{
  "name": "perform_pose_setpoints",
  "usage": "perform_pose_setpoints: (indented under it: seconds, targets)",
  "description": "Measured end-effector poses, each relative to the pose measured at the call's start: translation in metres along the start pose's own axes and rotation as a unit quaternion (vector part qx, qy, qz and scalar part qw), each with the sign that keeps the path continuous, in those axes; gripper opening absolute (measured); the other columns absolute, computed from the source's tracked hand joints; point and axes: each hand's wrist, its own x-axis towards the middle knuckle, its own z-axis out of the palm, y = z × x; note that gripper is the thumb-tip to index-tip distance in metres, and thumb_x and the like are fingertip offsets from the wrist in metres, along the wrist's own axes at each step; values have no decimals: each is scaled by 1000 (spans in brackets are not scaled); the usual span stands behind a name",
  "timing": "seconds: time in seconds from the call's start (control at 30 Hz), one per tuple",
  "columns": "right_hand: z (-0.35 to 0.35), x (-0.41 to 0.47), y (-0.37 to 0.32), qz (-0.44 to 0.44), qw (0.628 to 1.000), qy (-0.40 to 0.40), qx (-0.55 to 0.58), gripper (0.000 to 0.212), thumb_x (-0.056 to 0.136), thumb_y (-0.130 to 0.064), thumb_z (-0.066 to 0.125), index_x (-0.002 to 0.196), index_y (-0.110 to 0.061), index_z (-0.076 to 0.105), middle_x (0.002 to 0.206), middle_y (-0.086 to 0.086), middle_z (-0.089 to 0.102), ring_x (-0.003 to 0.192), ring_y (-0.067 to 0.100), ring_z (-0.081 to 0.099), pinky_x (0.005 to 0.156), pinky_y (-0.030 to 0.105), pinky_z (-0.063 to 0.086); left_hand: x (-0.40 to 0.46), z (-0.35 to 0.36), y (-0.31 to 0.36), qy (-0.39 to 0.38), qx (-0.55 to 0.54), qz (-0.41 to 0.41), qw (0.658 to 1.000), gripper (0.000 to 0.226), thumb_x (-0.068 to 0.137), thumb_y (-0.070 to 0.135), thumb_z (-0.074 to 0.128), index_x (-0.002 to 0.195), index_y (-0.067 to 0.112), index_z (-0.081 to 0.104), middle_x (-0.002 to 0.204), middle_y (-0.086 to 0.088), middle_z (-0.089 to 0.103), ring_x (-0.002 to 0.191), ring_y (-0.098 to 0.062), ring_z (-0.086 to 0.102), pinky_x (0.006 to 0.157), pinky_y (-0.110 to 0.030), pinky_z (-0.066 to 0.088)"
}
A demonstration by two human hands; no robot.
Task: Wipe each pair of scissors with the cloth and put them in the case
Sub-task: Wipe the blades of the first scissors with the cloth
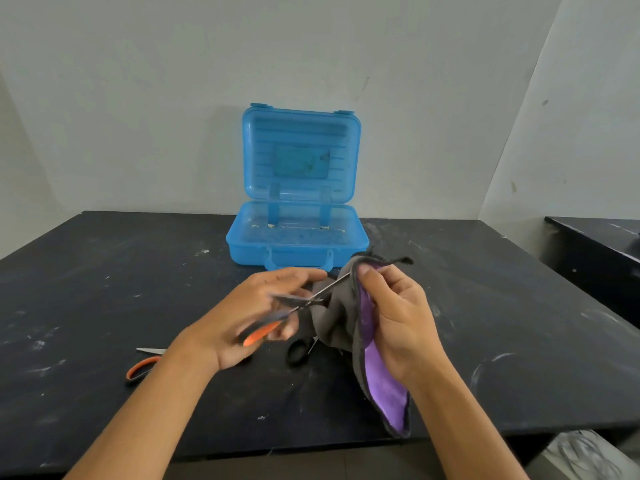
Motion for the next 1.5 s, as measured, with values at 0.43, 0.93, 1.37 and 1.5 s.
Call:
perform_pose_setpoints:
  seconds: [0.43,0.93,1.37,1.5]
  targets:
    - [-4,1,-7,-15,997,72,-28,19,99,-19,71,99,-1,75,84,14,80,70,20,76,64,28,63,-3,5,-10,150,-133,139,970,32,88,32,61,100,4,69,105,-25,74,105,-39,71,81,-37,62]
    - [-32,16,-36,-83,994,72,12,18,94,-20,71,78,-17,79,71,3,75,59,14,69,58,26,61,-7,-4,12,189,-193,131,954,32,87,32,62,90,1,70,88,-25,74,91,-43,74,66,-34,62]
    - [10,1,10,-53,997,-46,-23,19,86,-18,78,103,-11,81,107,25,79,93,41,73,89,66,57,-13,22,15,139,-121,121,975,38,86,36,62,98,0,68,96,-23,75,87,-41,75,61,-32,62]
    - [19,-4,6,-35,998,-31,-42,15,89,-18,73,99,-13,84,100,20,81,86,29,79,87,54,63,-15,23,13,128,-125,119,977,37,85,35,62,98,1,68,97,-24,74,89,-42,75,62,-33,63]
